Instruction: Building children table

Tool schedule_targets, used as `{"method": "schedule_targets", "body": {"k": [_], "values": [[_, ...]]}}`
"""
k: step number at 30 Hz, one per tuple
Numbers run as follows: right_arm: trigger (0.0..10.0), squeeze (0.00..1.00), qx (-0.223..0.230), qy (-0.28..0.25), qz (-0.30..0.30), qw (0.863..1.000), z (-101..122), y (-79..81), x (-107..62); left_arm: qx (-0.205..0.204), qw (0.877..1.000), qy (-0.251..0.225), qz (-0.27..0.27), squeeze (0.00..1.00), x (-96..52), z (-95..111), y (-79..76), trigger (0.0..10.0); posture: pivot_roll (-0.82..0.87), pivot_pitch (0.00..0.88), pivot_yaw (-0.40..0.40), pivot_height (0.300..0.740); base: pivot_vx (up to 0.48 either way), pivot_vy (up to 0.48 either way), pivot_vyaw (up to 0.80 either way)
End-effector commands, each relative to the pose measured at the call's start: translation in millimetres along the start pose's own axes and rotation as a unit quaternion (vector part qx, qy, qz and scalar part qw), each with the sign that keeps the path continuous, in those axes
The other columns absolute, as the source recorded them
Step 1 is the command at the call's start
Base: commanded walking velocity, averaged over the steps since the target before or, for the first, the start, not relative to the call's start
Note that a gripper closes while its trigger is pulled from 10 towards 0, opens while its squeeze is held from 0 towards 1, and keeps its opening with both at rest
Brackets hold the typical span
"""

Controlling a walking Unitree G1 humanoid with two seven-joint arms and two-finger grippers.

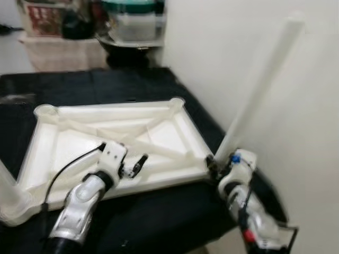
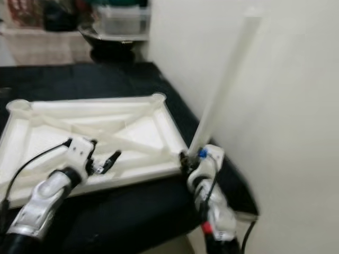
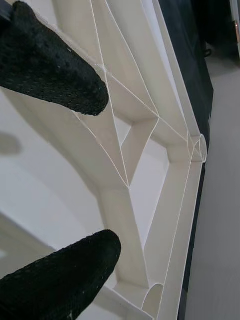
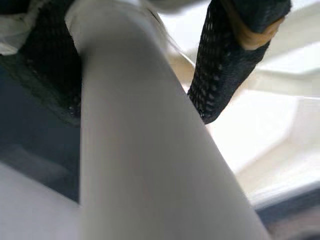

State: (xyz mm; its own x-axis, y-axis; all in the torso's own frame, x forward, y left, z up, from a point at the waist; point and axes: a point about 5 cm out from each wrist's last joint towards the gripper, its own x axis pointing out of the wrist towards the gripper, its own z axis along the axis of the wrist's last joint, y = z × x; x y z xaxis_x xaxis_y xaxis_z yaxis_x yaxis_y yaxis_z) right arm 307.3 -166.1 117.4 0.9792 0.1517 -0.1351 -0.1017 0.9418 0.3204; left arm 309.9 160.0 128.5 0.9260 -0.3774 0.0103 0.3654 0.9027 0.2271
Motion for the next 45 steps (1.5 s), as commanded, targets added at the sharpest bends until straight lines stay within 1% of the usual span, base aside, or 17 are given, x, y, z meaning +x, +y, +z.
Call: {"method": "schedule_targets", "body": {"k": [1, 3, 5, 6, 10, 13, 15, 16, 17, 18, 24, 32, 33, 34, 35, 44, 45], "values": [[10.0, 0.00, 0.005, -0.013, 0.062, 0.998, 7.5, 17.0, 1.6, 0.003, 1.000, 0.007, -0.004, 0.00, -0.9, -3.1, -2.5, 10.0, 0.06, 0.000, -0.136, 0.740, 0.000, 0.000, 0.00], [10.0, 0.00, -0.009, -0.026, 0.150, 0.988, 21.9, 21.7, -6.0, 0.003, 1.000, 0.006, -0.005, 0.00, -0.6, -3.1, -2.6, 10.0, 0.06, 0.000, -0.136, 0.740, 0.000, 0.000, 0.00], [10.0, 0.00, -0.014, -0.030, 0.178, 0.983, 27.1, 21.8, -9.5, 0.003, 1.000, 0.006, -0.005, 0.00, -0.4, -2.8, -2.6, 10.0, 0.06, 0.000, -0.136, 0.740, 0.000, 0.000, 0.00], [10.0, 0.00, -0.025, -0.035, 0.215, 0.976, 35.1, 19.4, -14.6, 0.003, 1.000, 0.004, -0.006, 0.00, 0.0, -2.3, -2.6, 10.0, 0.06, 0.000, -0.136, 0.740, 0.000, 0.000, 0.00], [10.0, 0.00, -0.031, -0.036, 0.231, 0.972, 37.6, 18.7, -16.7, 0.003, 1.000, 0.004, -0.005, 0.00, 0.1, -2.3, -2.6, 10.0, 0.06, 0.000, -0.140, 0.740, 0.000, 0.000, 0.00], [10.0, 0.00, -0.064, -0.024, 0.287, 0.956, 40.8, 16.4, -23.9, 0.004, 1.000, 0.004, -0.007, 0.00, 0.1, -2.6, -3.0, 10.0, 0.06, 0.000, -0.141, 0.740, 0.000, 0.000, 0.00], [10.0, 0.00, -0.064, -0.024, 0.287, 0.956, 40.8, 16.4, -23.9, 0.004, 1.000, 0.004, -0.007, 0.00, 0.1, -2.6, -3.0, 10.0, 0.06, 0.000, -0.141, 0.740, 0.000, 0.000, 0.00], [10.0, 0.00, -0.081, -0.013, 0.318, 0.945, 42.0, 15.7, -27.5, 0.004, 1.000, 0.004, -0.008, 0.00, 0.1, -2.6, -3.2, 10.0, 0.06, 0.000, -0.142, 0.740, 0.000, 0.000, 0.00], [10.0, 0.00, -0.081, -0.013, 0.318, 0.945, 42.0, 15.7, -27.5, 0.004, 1.000, 0.004, -0.008, 0.00, 0.1, -2.6, -3.2, 10.0, 0.06, 0.000, -0.142, 0.740, 0.000, 0.000, 0.00], [10.0, 0.00, -0.103, -0.001, 0.339, 0.935, 43.0, 14.2, -28.4, 0.005, 1.000, 0.004, -0.009, 0.00, 0.1, -2.6, -3.1, 10.0, 0.06, 0.000, -0.144, 0.740, 0.000, 0.000, 0.00], [10.0, 0.00, -0.151, 0.004, 0.341, 0.928, 57.2, 7.6, -13.2, 0.007, 1.000, 0.003, -0.012, 0.00, 1.2, -2.1, -3.8, 10.0, 0.07, 0.000, -0.143, 0.740, 0.000, 0.000, 0.00], [10.0, 0.00, -0.161, -0.009, 0.332, 0.929, 68.2, 7.0, 0.1, 0.008, 1.000, 0.001, -0.013, 0.00, 2.2, -1.4, -4.2, 10.0, 0.08, 0.000, -0.152, 0.740, 0.000, 0.000, 0.00], [4.1, 0.00, -0.162, -0.008, 0.324, 0.932, 68.5, 4.5, 2.3, 0.008, 1.000, 0.001, -0.013, 0.00, 2.1, -1.4, -3.9, 10.0, 0.08, 0.000, -0.155, 0.740, 0.000, 0.000, 0.00], [4.1, 0.00, -0.162, -0.008, 0.324, 0.932, 68.5, 4.5, 2.3, 0.008, 1.000, 0.001, -0.013, 0.00, 2.1, -1.4, -3.9, 10.0, 0.08, 0.000, -0.155, 0.740, 0.000, 0.000, 0.00], [0.0, 0.00, -0.163, -0.008, 0.318, 0.934, 68.7, 2.8, 3.6, 0.008, 1.000, 0.002, -0.012, 0.00, 2.0, -1.4, -3.7, 10.0, 0.08, 0.000, -0.155, 0.740, 0.000, 0.000, 0.00], [0.0, 0.00, -0.160, -0.032, 0.252, 0.954, 70.7, -11.3, 3.3, 0.007, 1.000, 0.004, -0.012, 0.00, -0.2, -3.4, -4.5, 10.0, 0.07, 0.000, -0.149, 0.740, 0.000, 0.000, 0.00], [0.0, 0.00, -0.166, -0.034, 0.207, 0.964, 69.9, -18.7, 5.5, 0.007, 1.000, 0.004, -0.012, 0.00, 0.2, -3.5, -4.8, 10.0, 0.06, 0.000, -0.144, 0.740, 0.000, 0.000, 0.00]]}}
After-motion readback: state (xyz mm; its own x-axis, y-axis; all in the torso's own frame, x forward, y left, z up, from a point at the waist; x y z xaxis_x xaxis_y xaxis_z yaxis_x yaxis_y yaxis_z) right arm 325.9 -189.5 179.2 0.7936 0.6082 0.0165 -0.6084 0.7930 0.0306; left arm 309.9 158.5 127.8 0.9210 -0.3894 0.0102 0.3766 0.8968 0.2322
